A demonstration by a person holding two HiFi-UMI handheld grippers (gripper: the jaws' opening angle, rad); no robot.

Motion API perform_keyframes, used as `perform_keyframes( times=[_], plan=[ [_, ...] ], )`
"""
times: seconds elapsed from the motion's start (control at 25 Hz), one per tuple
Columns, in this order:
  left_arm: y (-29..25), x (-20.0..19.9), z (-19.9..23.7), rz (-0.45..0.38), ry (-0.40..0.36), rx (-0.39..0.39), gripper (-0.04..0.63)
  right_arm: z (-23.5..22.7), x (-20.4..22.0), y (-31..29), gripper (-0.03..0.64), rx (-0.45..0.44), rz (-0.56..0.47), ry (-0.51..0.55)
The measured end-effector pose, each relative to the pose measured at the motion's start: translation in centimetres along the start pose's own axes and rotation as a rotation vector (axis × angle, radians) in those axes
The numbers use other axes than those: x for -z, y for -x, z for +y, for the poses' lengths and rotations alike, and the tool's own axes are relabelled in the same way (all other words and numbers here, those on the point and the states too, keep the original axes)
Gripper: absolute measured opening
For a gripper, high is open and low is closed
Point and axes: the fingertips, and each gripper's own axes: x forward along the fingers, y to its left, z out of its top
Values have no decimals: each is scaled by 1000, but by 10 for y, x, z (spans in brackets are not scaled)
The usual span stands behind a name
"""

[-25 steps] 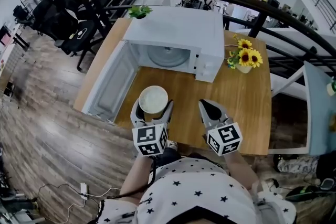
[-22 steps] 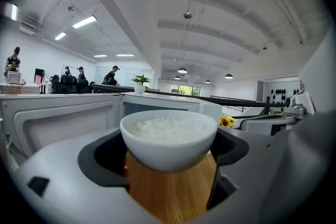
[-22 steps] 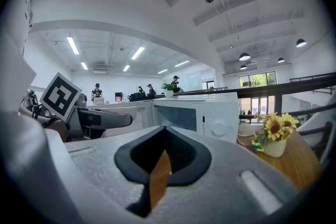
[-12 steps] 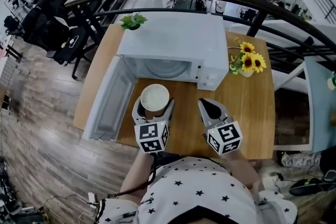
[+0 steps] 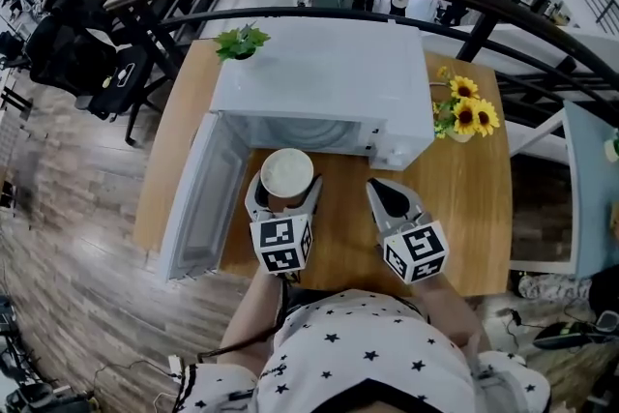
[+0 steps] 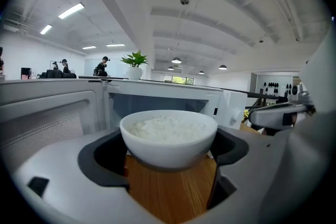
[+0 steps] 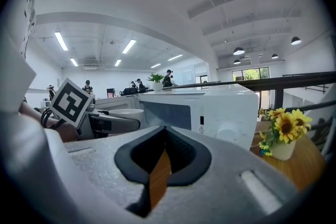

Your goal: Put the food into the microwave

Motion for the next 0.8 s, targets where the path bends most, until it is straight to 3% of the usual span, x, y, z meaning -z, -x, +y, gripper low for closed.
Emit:
perform_keyframes(
  times=[0.8],
  plan=[
    [-74,12,23,75,-34,41,469,-8,12,-42,6,26,64,-22]
  ],
)
